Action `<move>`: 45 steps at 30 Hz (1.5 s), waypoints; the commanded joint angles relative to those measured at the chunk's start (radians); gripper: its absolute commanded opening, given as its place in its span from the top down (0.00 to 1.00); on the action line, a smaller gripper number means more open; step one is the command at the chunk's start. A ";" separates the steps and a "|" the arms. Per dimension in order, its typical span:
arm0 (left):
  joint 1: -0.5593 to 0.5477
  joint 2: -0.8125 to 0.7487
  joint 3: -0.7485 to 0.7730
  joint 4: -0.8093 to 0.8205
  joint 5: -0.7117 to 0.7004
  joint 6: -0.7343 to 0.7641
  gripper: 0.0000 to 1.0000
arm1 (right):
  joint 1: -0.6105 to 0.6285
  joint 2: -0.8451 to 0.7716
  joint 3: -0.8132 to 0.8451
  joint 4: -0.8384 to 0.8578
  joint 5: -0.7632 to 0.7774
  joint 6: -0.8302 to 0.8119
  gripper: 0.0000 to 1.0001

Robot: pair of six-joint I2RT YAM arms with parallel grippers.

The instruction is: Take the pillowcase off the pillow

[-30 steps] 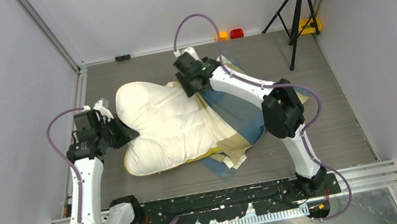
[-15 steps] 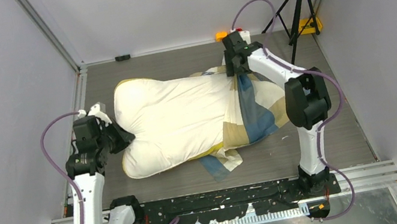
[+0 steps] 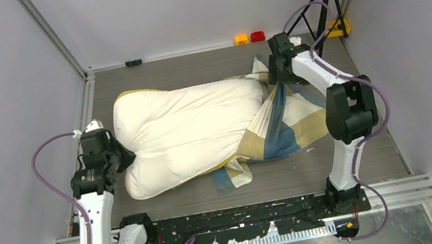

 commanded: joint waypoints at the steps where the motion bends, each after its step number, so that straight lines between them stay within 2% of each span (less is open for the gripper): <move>1: 0.033 -0.046 0.039 -0.018 -0.291 0.004 1.00 | -0.101 -0.125 -0.047 0.134 0.153 0.059 0.00; 8: 0.034 -0.025 -0.015 0.102 -0.005 0.078 1.00 | -0.078 -0.292 -0.056 0.176 -0.308 0.005 0.06; 13: 0.034 0.003 -0.016 0.105 0.014 0.079 1.00 | 0.062 -0.354 0.028 0.088 -0.329 -0.038 0.06; 17: 0.034 0.017 -0.022 0.119 0.025 0.077 0.95 | 0.154 -0.364 0.061 0.031 -0.444 -0.044 0.05; 19: 0.034 0.031 -0.019 0.127 0.026 0.077 0.85 | 0.184 -0.373 0.052 0.012 -0.447 -0.040 0.06; 20: 0.033 0.043 -0.017 0.125 0.026 0.077 0.73 | 0.187 -0.383 0.040 0.009 -0.436 -0.036 0.06; 21: 0.034 0.059 -0.005 0.109 0.026 0.077 0.54 | 0.188 -0.393 0.025 0.010 -0.433 -0.032 0.05; 23: 0.034 0.101 0.038 0.050 0.013 0.067 0.36 | 0.188 -0.416 -0.006 0.010 -0.395 -0.036 0.06; 25: 0.033 0.141 0.087 0.006 -0.002 0.066 0.30 | 0.188 -0.440 -0.037 0.005 -0.395 -0.040 0.06; 26: 0.033 0.155 0.103 -0.010 -0.011 0.065 0.10 | 0.188 -0.451 -0.056 0.004 -0.402 -0.040 0.06; 27: 0.033 0.167 0.118 -0.021 -0.020 0.061 0.04 | 0.187 -0.463 -0.074 0.004 -0.412 -0.041 0.06; 33: 0.008 0.182 0.167 0.005 0.018 0.031 0.00 | 0.192 -0.514 -0.192 0.015 -0.471 -0.039 0.06; 35: -0.065 0.197 0.179 0.020 0.026 0.012 0.00 | 0.196 -0.528 -0.229 0.027 -0.499 -0.031 0.06; 40: -0.346 0.293 0.239 0.010 -0.022 0.023 0.00 | 0.211 -0.551 -0.333 0.063 -0.563 -0.001 0.06; 45: -0.685 0.457 0.346 -0.068 -0.182 0.111 0.00 | 0.239 -0.582 -0.436 0.085 -0.613 0.028 0.07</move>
